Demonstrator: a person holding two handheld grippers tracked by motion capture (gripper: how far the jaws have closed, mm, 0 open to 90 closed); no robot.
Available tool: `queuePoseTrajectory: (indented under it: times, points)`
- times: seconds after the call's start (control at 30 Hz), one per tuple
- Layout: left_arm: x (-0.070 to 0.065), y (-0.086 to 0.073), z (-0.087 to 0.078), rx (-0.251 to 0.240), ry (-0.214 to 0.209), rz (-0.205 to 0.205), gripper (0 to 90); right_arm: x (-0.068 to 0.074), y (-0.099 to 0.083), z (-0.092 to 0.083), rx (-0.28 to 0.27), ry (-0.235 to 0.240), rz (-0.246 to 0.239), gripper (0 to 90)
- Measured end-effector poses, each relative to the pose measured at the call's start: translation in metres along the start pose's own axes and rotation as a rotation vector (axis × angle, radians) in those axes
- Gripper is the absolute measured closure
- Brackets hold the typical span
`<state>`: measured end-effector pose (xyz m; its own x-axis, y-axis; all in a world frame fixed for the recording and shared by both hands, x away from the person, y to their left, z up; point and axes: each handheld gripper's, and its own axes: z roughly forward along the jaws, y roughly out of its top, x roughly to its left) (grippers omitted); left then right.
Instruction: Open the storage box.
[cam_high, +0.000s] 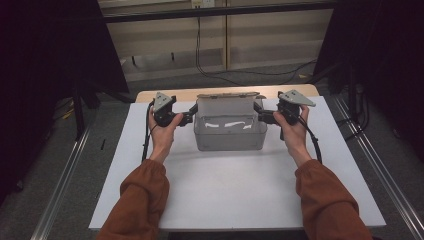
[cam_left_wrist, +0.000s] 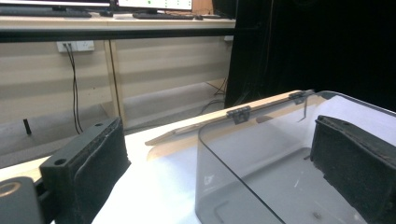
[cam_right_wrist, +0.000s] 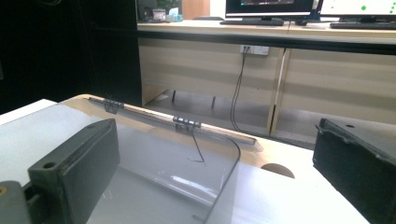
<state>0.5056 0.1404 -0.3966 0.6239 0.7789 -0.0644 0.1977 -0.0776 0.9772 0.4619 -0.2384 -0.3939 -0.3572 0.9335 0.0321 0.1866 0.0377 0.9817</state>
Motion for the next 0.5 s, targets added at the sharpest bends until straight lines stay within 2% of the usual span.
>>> queuePoseTrajectory:
  times: [0.17, 0.27, 0.5]
  points:
    - [-0.004, 0.002, -0.014, -0.017, 0.003, 0.025, 3.7, -0.001, -0.005, -0.014, -0.015, -0.025, -0.007, 0.2]
    - [-0.005, 0.003, -0.022, -0.041, 0.015, 0.011, 3.8, -0.002, -0.007, -0.024, -0.022, -0.045, -0.006, 0.2]
    - [-0.007, -0.002, -0.041, -0.046, 0.023, 0.013, 3.8, -0.003, -0.015, -0.046, -0.028, -0.063, -0.016, 0.2]
